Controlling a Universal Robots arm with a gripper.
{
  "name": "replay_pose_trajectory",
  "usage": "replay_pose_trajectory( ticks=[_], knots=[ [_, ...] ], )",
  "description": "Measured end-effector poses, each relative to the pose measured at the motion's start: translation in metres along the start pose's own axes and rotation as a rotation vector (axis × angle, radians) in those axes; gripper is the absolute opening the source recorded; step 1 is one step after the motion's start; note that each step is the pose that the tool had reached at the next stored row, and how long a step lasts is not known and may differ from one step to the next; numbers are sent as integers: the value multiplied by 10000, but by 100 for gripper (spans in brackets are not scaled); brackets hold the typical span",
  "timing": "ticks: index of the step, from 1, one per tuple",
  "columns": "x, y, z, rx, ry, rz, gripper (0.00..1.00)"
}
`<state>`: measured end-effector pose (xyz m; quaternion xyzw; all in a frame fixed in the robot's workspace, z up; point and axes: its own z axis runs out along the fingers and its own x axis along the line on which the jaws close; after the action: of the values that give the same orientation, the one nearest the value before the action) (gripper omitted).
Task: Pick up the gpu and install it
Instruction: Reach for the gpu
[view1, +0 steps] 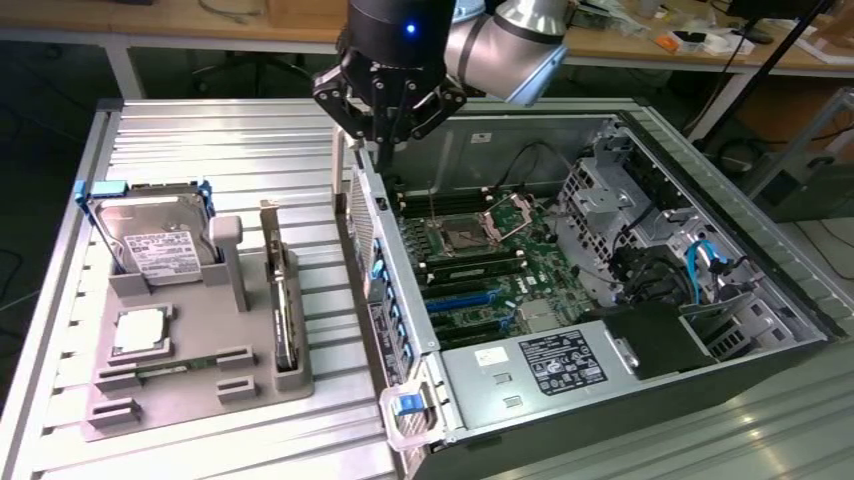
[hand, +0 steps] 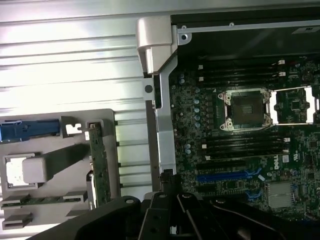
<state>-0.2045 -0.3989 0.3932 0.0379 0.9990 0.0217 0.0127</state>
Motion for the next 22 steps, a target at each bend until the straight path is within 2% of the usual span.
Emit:
replay_pose_trajectory(
  ticks=[9, 22],
  knots=[
    [144, -10, -3, -1, -1, -2, 11],
    [423, -30, -11, -1, 0, 0, 11]
  ],
)
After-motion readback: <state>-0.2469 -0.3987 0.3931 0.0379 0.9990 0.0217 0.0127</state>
